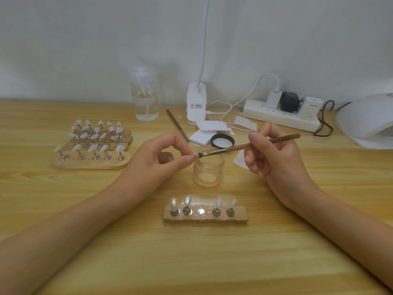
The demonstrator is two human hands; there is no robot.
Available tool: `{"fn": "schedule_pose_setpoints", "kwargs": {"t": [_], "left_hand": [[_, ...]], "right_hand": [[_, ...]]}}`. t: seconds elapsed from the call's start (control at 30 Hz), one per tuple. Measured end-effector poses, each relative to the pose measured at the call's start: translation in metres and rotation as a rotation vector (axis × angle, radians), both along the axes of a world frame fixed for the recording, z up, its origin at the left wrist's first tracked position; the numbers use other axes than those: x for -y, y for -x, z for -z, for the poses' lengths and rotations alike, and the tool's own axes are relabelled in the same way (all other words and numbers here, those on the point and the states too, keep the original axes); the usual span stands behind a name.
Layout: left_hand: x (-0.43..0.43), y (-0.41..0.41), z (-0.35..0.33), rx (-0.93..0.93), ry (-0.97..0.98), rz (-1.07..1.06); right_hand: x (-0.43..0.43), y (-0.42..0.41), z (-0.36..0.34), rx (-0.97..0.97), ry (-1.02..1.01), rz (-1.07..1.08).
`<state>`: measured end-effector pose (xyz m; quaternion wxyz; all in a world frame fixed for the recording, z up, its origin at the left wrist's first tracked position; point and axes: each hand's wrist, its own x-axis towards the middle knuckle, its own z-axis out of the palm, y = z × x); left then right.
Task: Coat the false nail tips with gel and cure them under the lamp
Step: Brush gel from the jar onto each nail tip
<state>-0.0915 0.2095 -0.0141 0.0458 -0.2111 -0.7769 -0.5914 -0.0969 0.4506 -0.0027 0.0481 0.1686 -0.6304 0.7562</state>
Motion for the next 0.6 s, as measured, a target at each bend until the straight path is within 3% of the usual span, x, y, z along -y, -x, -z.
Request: {"fn": "schedule_pose_setpoints", "kwargs": {"t": [0.17,0.4,0.6], "left_hand": [[0.0001,0.0,0.0004,-0.004,-0.011,0.004],[0.001,0.0003,0.001,-0.019,0.003,0.008],[0.0005,0.0004,0.0006,-0.024,-0.005,0.015]], "right_hand": [[-0.0009,0.0018,0.001,0.031,0.019,0.074],[0.0,0.0005,-0.0015,0.005,0.039,-0.066],[0.001,0.0013,0.0,0.047,0.022,0.026]]}}
